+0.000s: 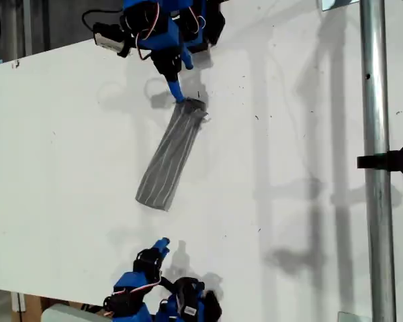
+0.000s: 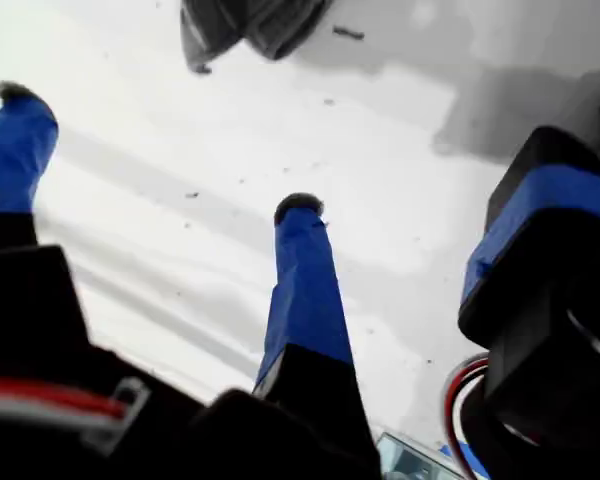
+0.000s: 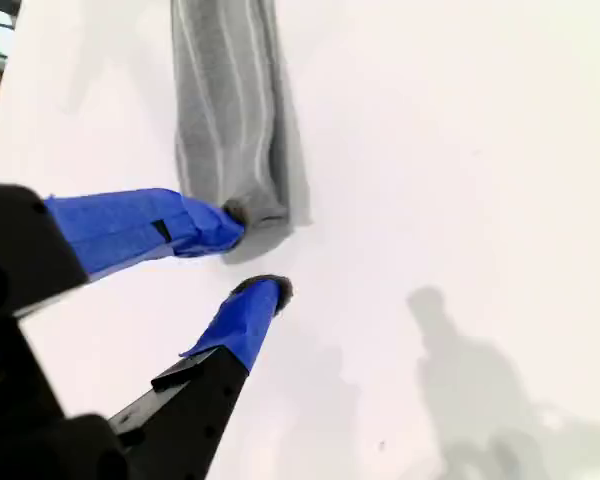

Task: Grasp corners of a towel and fold twice.

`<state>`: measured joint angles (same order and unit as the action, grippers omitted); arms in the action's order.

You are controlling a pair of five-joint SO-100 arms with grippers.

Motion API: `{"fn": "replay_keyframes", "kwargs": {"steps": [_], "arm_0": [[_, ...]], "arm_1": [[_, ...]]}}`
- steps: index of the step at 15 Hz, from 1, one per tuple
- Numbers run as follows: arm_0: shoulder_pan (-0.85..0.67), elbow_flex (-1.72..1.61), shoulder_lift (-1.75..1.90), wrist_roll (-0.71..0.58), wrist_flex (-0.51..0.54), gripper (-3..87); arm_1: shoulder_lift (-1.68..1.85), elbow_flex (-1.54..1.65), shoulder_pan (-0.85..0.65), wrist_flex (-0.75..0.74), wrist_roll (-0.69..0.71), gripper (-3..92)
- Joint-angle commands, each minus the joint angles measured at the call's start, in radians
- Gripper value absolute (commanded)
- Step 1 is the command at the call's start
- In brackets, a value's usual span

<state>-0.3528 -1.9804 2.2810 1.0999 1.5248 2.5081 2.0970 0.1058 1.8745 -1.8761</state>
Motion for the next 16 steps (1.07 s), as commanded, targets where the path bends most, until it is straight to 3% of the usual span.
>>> {"fn": "replay_keyframes", "kwargs": {"steps": [1,2,3,5,8,10,12,16], "arm_0": [[0.233,-0.298,0.281,0.192,-0.169,4.8],[0.339,-0.433,0.341,0.218,-0.307,2.3],[0.393,-0.523,0.350,0.290,-0.359,-2.6],[0.419,-0.641,0.362,0.380,-0.394,-2.6],[0.420,-0.798,0.442,0.391,-0.525,-2.6],[0.423,-0.822,0.453,0.394,-0.528,-2.6],[0.428,-0.828,0.457,0.399,-0.525,-2.6],[0.420,-0.854,0.515,0.376,-0.522,-2.6]], "arm_1": [[0.110,0.064,0.169,0.005,-0.204,42.9],[0.123,0.094,0.198,-0.021,-0.245,42.5],[0.140,0.118,0.192,-0.041,-0.249,43.0],[0.118,0.144,0.118,-0.098,-0.178,44.8],[0.069,0.288,-0.057,-0.268,-0.038,44.6],[0.066,0.383,-0.155,-0.385,0.041,43.7],[-0.017,0.373,-0.227,-0.396,0.101,42.9],[-0.250,0.383,-0.282,-0.557,0.147,40.3]]}}
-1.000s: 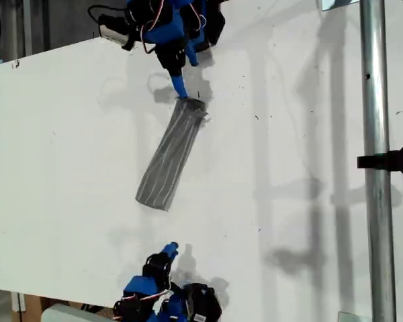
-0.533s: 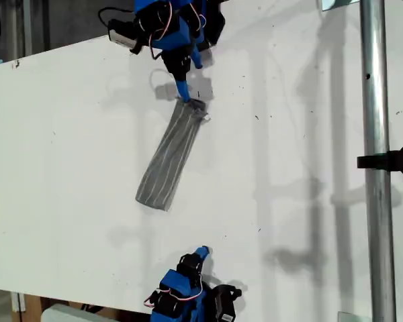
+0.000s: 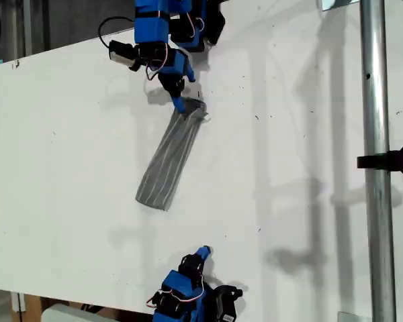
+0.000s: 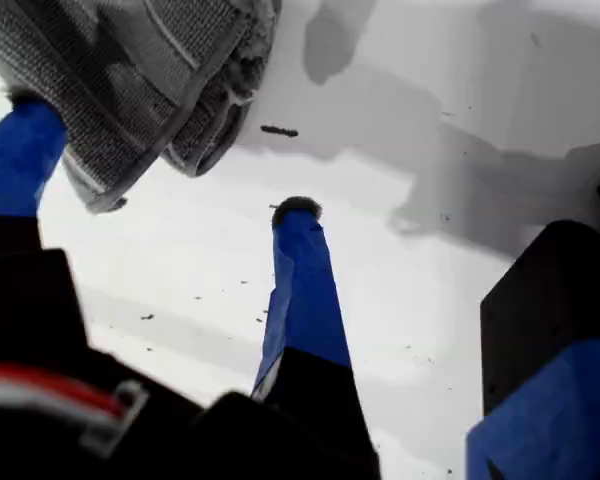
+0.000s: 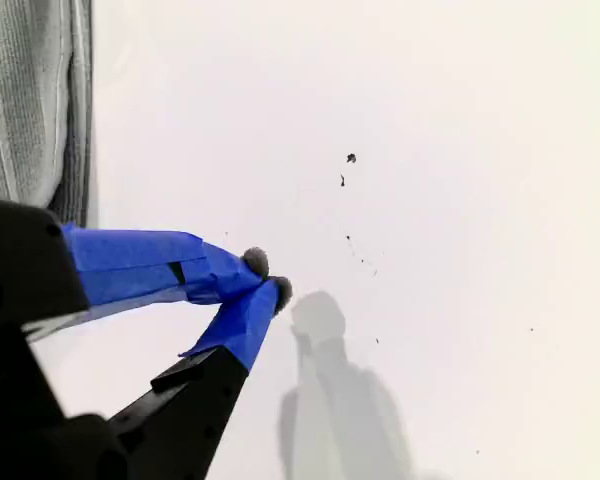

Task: Grasp corners of a towel and fold twice.

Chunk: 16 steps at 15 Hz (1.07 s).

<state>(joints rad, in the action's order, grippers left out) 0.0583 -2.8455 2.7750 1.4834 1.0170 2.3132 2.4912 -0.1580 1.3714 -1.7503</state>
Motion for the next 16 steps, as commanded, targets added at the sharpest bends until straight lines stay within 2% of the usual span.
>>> {"fn": "replay_keyframes", "kwargs": {"steps": [1,3,6,7,10,12,13,16], "arm_0": [[0.009,0.000,0.054,-0.012,-0.005,-2.6],[0.002,-0.035,0.181,-0.015,0.054,-2.6],[-0.023,-0.115,0.571,-0.040,0.244,-2.6],[-0.018,-0.152,0.681,-0.037,0.264,-2.6],[-0.002,-0.173,0.687,-0.009,0.268,-2.6],[0.000,-0.173,0.687,-0.012,0.270,-2.6],[0.000,-0.173,0.687,-0.014,0.270,-2.6],[0.006,-0.175,0.687,-0.011,0.270,-2.6]], "arm_1": [[-0.107,-0.020,-0.021,-0.089,0.031,39.1],[-0.233,-0.055,-0.043,-0.170,0.058,38.7],[-0.509,-0.178,-0.078,-0.284,0.121,38.8],[-0.620,-0.258,-0.086,-0.305,0.143,39.0],[-0.765,-0.414,-0.146,-0.298,0.219,36.7],[-0.761,-0.416,-0.222,-0.339,0.285,30.1],[-0.746,-0.408,-0.267,-0.327,0.296,9.2],[-0.491,-0.262,-0.367,-0.264,0.387,-0.2]]}}
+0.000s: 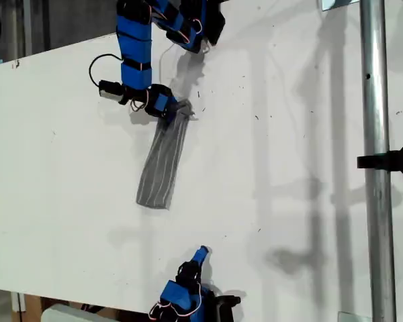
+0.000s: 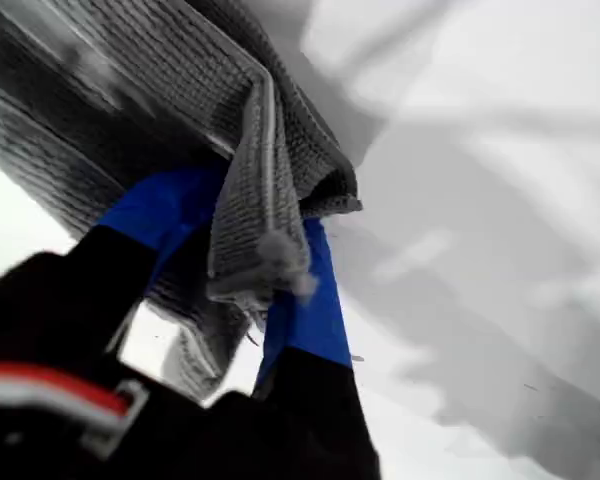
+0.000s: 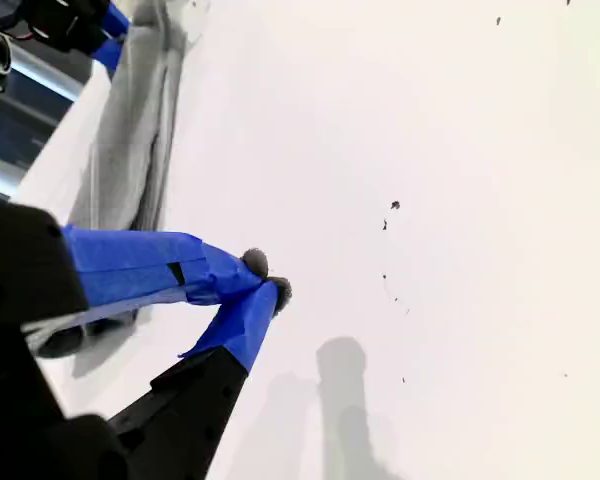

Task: Grasp corners of a towel and fold twice.

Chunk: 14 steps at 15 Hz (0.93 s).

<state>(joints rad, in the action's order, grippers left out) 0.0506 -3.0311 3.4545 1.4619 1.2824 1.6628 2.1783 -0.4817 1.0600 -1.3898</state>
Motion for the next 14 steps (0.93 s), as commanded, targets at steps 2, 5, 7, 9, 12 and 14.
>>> {"fn": "replay_keyframes", "kwargs": {"steps": [2,5,7,9,12,14], "arm_0": [[0.006,0.006,0.008,0.000,-0.002,-2.6],[-0.015,0.011,0.008,-0.029,-0.011,-2.6],[-0.002,0.017,0.008,-0.018,-0.005,-2.6],[0.021,0.017,0.008,0.002,0.000,-2.6],[0.032,0.018,0.009,0.008,0.003,-2.6],[0.040,0.017,0.009,0.012,0.005,-2.6]], "arm_1": [[0.529,0.176,-0.040,0.222,-0.014,-0.2],[0.811,0.106,0.137,0.561,-0.215,-0.2],[0.767,-0.124,0.296,0.735,-0.356,-0.2],[0.649,-0.296,0.301,0.778,-0.334,-0.2],[0.509,-0.267,0.172,0.456,-0.130,-0.2],[0.376,-0.307,0.097,0.270,-0.023,-0.2]]}}
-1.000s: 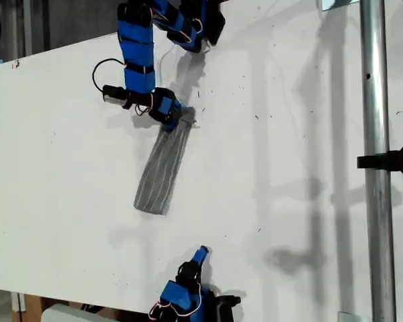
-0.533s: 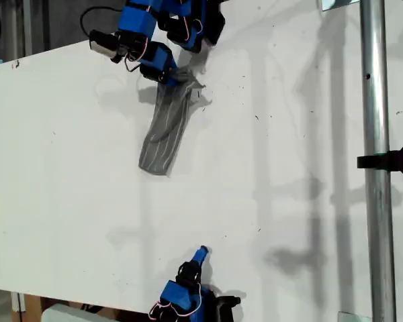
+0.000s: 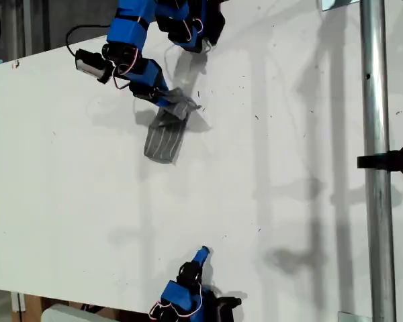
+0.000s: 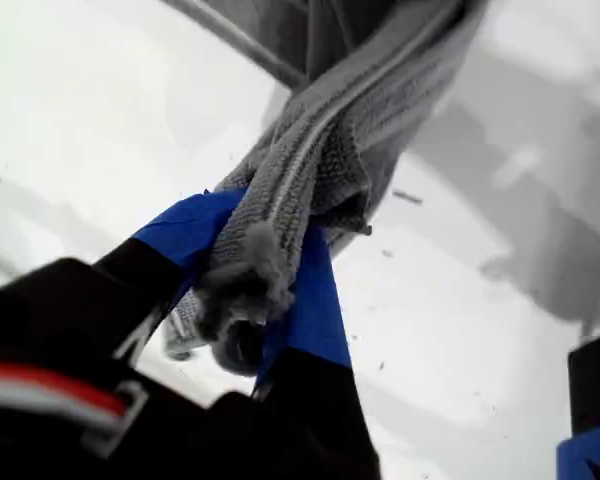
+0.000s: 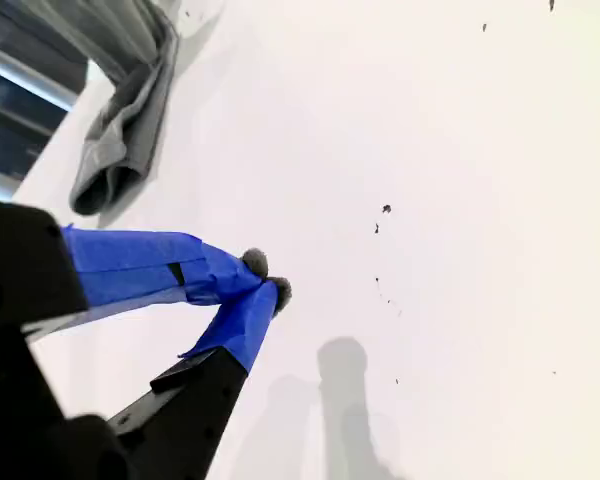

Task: Grasp corners of a towel and fold twice.

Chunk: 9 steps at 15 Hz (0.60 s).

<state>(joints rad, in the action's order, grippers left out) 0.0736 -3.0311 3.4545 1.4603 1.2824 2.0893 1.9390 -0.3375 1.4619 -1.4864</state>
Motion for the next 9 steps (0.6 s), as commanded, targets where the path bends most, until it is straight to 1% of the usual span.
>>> {"fn": "replay_keyframes", "kwargs": {"steps": [1,3,5,6,7,8,9], "arm_0": [[0.018,0.014,0.009,0.017,0.005,-2.6],[0.014,0.008,0.009,0.011,0.002,-2.6],[0.012,-0.008,0.009,0.009,-0.006,-2.6],[0.011,-0.018,0.011,0.011,-0.014,-2.6],[0.011,-0.031,0.011,0.015,-0.025,-2.6],[0.008,-0.041,0.011,0.018,-0.037,-2.6],[0.003,-0.055,0.011,0.020,-0.051,-2.5]], "arm_1": [[-0.112,-0.080,-0.084,-0.224,0.114,-0.2],[-0.299,-0.140,-0.155,-0.387,0.204,-0.2],[-0.482,-0.253,-0.189,-0.492,0.279,-0.3],[-0.560,-0.295,-0.196,-0.546,0.302,13.4],[-0.646,-0.377,-0.204,-0.554,0.319,33.9],[-0.704,-0.479,-0.209,-0.538,0.353,37.9],[-0.712,-0.568,-0.206,-0.517,0.391,37.7]]}}
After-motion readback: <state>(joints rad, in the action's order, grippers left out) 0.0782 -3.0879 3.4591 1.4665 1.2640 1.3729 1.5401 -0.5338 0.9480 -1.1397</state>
